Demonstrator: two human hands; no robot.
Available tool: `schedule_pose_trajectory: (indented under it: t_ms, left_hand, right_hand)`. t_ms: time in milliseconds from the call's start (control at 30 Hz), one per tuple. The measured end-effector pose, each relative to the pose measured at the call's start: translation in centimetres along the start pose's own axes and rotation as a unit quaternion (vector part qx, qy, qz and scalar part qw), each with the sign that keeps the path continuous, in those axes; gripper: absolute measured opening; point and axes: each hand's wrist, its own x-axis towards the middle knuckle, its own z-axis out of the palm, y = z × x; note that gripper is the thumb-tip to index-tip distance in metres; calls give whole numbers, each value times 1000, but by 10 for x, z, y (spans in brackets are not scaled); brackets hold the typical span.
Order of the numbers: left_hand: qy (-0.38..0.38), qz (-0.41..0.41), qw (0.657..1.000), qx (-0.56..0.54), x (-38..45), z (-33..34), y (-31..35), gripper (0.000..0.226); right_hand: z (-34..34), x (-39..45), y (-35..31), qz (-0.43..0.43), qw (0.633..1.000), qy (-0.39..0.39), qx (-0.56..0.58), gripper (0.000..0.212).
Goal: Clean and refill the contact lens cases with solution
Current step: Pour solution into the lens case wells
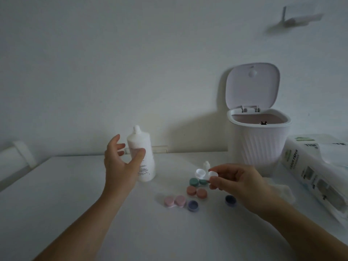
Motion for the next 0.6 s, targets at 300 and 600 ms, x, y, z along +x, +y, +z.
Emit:
schedule_pose_trajectory:
  t_ms: [300, 600]
  left_hand:
    - [-83, -61, 995, 0, 6, 15, -22, 52]
    - [-166, -6, 985, -46, -1, 9, -21, 54]
  right_hand:
    - [-4, 0, -1, -4, 997, -10, 76, 24]
    - [0, 0, -1, 0, 998, -13, 63, 31]
